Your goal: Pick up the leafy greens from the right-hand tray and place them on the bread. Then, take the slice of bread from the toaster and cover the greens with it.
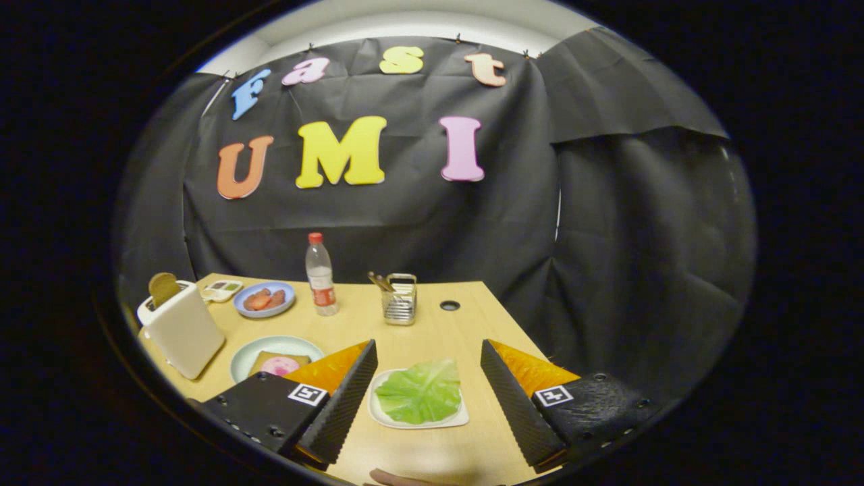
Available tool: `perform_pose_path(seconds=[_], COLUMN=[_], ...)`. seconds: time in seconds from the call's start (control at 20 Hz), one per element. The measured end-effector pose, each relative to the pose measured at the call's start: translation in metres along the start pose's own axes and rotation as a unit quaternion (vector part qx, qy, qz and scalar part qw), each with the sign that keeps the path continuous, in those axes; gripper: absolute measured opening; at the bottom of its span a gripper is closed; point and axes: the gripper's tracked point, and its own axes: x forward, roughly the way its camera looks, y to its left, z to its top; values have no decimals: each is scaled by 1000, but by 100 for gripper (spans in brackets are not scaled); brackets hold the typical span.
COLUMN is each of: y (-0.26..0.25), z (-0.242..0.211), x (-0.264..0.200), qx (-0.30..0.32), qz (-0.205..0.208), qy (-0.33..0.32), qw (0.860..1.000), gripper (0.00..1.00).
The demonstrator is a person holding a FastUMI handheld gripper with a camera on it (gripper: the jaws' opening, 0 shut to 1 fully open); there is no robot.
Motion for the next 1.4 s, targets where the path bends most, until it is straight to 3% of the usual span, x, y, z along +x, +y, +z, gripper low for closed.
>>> perform_pose_path(seconds=[0.35,0.6,0.75,0.9,0.95,1.0,1.2,1.35,1.4], y=[-26,-31,-21,-19,-18,-15,-14,-17,-17], z=[-50,-87,-98,-99,-99,-97,-98,-96,-95], x=[102,143,150,154,153,152,152,153,151], qx=[1,45,75,69,65,62,53,50,48], qz=[-13,-7,18,15,13,15,7,-6,-12], qy=[84,150,175,175,175,176,176,172,168], qw=[996,988,982,982,982,982,983,984,985], gripper=[95,91,77,64,55,55,29,26,14])
